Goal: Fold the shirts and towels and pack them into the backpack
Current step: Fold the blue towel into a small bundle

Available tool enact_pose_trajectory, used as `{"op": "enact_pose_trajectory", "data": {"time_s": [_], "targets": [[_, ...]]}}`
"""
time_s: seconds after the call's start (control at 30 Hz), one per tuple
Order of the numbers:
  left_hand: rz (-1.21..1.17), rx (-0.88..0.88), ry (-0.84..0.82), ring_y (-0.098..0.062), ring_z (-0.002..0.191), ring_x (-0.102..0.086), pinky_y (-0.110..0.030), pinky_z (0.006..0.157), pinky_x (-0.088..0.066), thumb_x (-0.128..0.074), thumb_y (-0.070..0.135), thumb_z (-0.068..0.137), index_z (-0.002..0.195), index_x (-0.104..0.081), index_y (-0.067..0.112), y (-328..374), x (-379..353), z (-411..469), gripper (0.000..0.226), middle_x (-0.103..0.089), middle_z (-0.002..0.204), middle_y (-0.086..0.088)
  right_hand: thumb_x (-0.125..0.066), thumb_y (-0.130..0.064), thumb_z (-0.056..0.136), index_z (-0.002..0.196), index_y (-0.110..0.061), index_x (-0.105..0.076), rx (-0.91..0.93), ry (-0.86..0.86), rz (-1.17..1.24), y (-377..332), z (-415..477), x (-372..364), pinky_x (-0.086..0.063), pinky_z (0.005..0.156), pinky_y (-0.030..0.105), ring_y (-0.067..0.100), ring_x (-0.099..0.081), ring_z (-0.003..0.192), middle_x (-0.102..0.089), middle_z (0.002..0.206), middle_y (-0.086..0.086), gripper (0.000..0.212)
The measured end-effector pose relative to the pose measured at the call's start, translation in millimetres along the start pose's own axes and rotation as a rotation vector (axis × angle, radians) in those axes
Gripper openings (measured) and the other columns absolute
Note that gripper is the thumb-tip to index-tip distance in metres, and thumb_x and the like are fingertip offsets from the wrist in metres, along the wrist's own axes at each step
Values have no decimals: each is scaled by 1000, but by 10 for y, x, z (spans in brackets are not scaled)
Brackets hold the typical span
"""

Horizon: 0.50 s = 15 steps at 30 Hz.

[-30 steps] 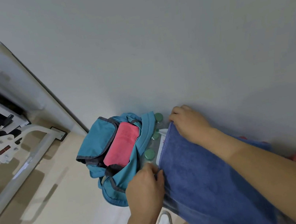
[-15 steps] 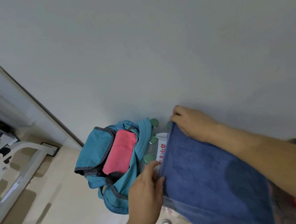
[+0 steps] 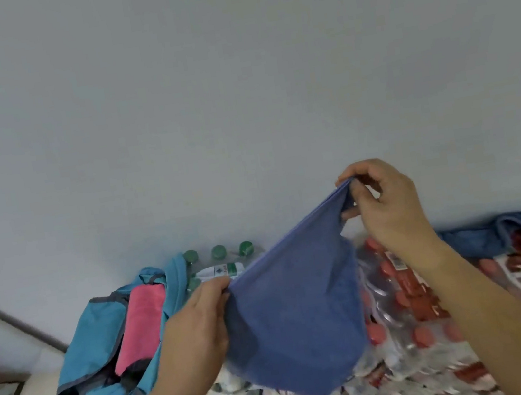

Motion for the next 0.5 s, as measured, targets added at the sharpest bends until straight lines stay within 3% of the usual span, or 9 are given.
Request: {"op": "enact_pose_trajectory", "data": {"time_s": [0.07, 0.13, 0.2, 0.27, 0.4, 0.5], "targets": [[21, -82, 46, -14, 68, -59, -18, 53, -36, -37, 29, 87, 102, -50, 34, 246, 224, 109, 21, -69, 80, 8, -45, 5, 93, 87, -26, -59, -36, 60, 51, -75, -122, 323, -56, 52, 26, 13, -62, 76, -61, 96, 6, 35], [-57, -96, 29, -10, 78, -56, -6, 57, -36, -47, 30, 92, 101, -50, 38, 507, 391, 177, 12, -64, 74, 19, -44, 4, 95, 87, -23, -58, -66, 129, 78, -119, -263, 678, -50, 47, 20, 7, -60, 62, -62, 89, 3, 31], [-169, -77, -24, -5, 65, -55, -6, 58, -37, -62, 33, 90, 97, -49, 42, 752, 492, 175, 18, -60, 62, 17, -44, 2, 95, 87, -22, -59, -80, 185, 81, -175, -415, 1034, -47, 45, 19, 7, -56, 52, -61, 83, 2, 29], [-299, -74, -97, -5, 50, -45, -13, 51, -36, -77, 39, 74, 91, -53, 41, 1024, 574, 124, 30, -59, 61, 4, -45, 0, 95, 84, -26, -60, -99, 205, 49, -212, -573, 1345, -45, 42, 20, 7, -54, 48, -62, 79, 1, 32], [-418, -133, -303, -17, 72, -66, -24, 66, -51, -78, 49, 55, 82, -67, 36, 1560, 691, -120, 32, -70, 77, 4, -48, -2, 94, 80, -27, -64, -178, 174, 33, -224, -973, 1870, -44, 40, 26, 5, -52, 51, -63, 75, -9, 33], [-405, -104, -403, 1, 75, -67, -11, 67, -50, -82, 47, 49, 81, -72, 39, 1714, 732, -226, 35, -73, 78, 14, -52, -2, 93, 76, -24, -69, -237, 170, 96, -209, -1202, 2231, -38, 39, 20, 8, -46, 50, -61, 63, -12, 32]]}}
Point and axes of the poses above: each hand's wrist, its own z-axis towards the middle knuckle, its own x-axis out of the back of the hand, y = z × x, the point moved 10 cm from there along z, towards the middle knuckle
